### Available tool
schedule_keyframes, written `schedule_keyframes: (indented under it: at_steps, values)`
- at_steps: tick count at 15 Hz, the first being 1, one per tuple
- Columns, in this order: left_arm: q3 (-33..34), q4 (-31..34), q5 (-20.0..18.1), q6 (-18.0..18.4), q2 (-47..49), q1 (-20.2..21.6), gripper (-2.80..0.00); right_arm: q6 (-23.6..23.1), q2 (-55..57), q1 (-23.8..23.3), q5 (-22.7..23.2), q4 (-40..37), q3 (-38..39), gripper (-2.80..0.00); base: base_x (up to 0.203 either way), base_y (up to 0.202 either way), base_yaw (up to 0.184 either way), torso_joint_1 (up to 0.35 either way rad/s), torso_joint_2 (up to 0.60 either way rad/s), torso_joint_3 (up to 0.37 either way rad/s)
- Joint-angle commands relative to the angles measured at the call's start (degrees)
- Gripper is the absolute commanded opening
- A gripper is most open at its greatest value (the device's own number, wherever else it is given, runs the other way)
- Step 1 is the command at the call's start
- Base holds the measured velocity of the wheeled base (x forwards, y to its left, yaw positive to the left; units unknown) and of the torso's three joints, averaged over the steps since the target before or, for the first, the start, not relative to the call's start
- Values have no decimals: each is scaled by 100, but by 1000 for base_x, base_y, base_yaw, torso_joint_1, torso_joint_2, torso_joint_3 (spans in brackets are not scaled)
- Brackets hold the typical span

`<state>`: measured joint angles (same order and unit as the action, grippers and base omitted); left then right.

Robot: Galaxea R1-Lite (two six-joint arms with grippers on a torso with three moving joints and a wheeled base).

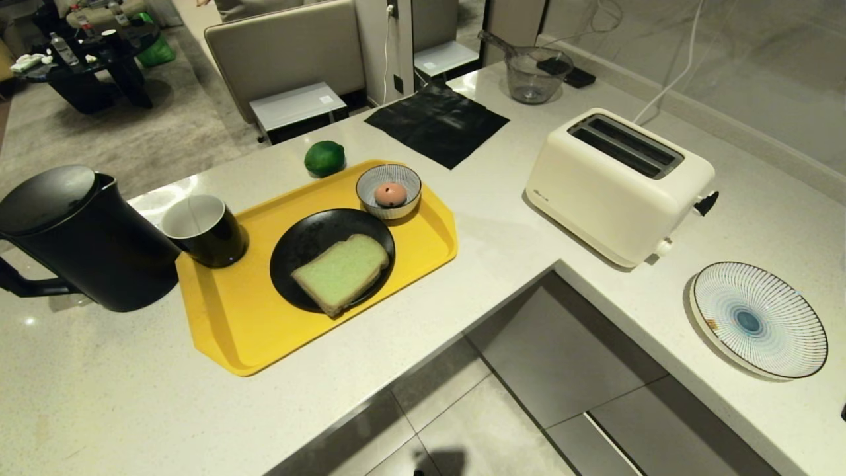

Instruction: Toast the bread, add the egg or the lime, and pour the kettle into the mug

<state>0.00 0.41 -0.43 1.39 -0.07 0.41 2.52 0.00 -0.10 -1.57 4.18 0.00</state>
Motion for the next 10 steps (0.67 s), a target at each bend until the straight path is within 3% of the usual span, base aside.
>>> schedule_keyframes:
  at_steps: [1, 10]
  values:
    - [0, 2, -1, 2, 7, 2, -280, 2, 9, -1, -3, 4, 156, -280, 0, 0, 0, 0, 0, 0]
    - [0, 2, -1, 2, 7, 2, -280, 38, 9, -7, -36, 3, 149, -280, 0, 0, 0, 0, 0, 0]
